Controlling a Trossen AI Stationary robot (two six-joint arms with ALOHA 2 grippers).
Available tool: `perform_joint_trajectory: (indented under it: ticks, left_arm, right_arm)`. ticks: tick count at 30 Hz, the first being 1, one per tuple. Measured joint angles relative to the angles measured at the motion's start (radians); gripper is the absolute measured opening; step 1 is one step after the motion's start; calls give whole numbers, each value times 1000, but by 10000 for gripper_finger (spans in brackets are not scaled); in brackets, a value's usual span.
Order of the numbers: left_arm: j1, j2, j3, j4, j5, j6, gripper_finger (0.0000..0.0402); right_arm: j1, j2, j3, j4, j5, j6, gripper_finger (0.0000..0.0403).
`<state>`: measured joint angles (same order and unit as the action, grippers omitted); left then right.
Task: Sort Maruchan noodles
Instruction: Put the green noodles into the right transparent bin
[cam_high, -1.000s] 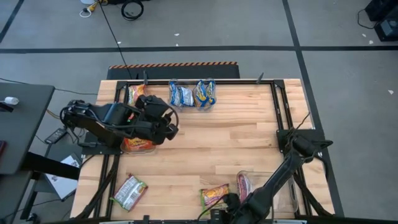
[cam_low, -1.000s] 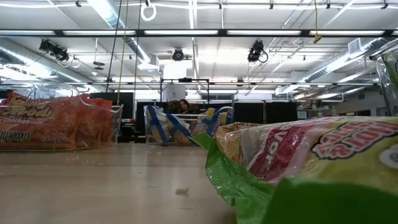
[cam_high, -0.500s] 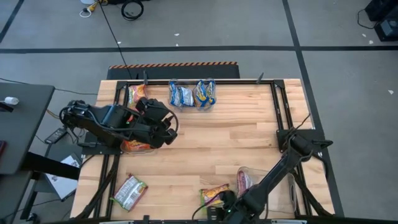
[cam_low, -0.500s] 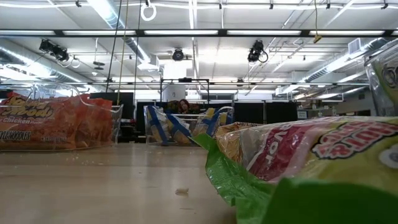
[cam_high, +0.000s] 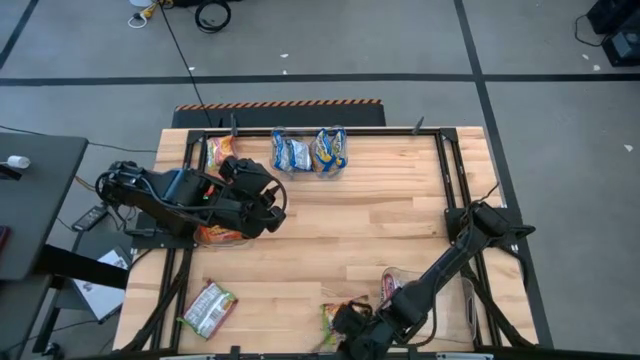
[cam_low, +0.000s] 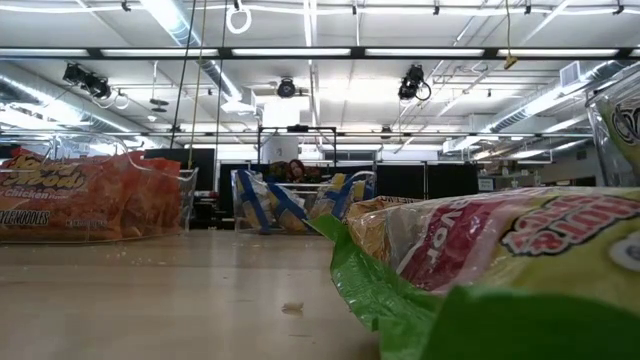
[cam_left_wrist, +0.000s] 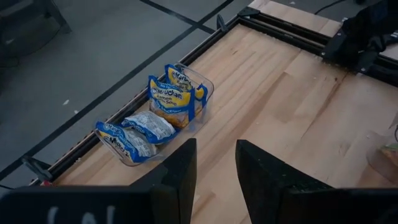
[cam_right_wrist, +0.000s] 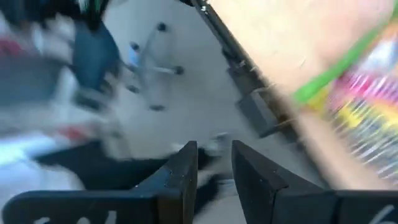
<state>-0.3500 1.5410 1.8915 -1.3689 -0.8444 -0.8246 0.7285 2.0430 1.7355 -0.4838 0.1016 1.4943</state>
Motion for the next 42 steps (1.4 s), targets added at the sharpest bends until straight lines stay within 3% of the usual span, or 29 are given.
perform_joint_trajectory:
  ticks: [4,12,17,20,29,34,42]
  left_arm:
    - [7,0,0,2,0,2,117]
    - [52,0,0,2,0,-2,117]
    - [95,1,0,5,0,-38,117]
    - [121,1,0,5,0,-41,117]
    - [159,1,0,3,33,-23,117]
    - [155,1,0,-2,38,-2,117]
    - [139,1,0,-17,58,-1,117]
  right_arm:
    - [3,0,0,-109,45,-348,104]
    - [-7,18,-1,-309,64,-756,104]
    - [8,20,26,-374,91,-814,104]
    - [26,42,112,-454,114,-845,104]
    - [52,302,606,-826,112,-911,104]
    - [71,344,548,-794,128,-905,104]
    - [113,391,502,-778,265,-950,107]
